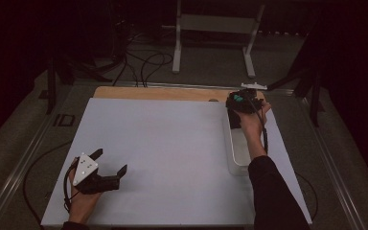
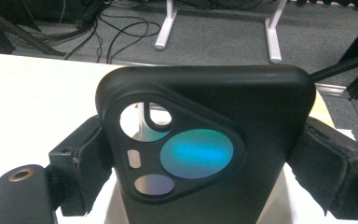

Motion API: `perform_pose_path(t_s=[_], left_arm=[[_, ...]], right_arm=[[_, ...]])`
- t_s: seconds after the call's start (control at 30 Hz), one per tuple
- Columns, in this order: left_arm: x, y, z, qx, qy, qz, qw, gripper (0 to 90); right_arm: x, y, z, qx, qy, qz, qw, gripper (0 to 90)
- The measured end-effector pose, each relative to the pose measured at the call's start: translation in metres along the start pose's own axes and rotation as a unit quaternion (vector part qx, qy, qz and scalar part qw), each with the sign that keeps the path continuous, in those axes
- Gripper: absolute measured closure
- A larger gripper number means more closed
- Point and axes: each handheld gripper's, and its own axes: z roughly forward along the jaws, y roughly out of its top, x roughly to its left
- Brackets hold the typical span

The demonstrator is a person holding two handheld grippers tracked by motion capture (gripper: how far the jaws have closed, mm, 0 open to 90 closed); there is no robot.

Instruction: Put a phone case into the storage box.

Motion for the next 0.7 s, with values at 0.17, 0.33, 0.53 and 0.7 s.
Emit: perform_pose_path(t_s=[0.17,0.33,0.53,0.7], left_arm=[[0.001,0.000,-0.001,-0.002,0.002,-0.003,1.0000,0.3],[0.001,0.000,-0.001,-0.003,0.003,-0.004,1.0000,0.3],[0.001,0.000,-0.001,-0.003,0.003,-0.003,1.0000,0.3],[0.001,0.000,-0.001,-0.002,0.003,-0.004,1.0000,0.3]], right_arm=[[-0.001,0.002,0.005,0.017,0.005,0.016,0.9997,9.1],[0.001,0.004,0.009,0.027,0.001,0.022,0.9994,7.6],[-0.003,0.007,0.003,0.010,0.003,0.028,0.9996,7.4],[-0.005,0.010,-0.008,-0.012,0.016,0.029,0.9994,7.5]])
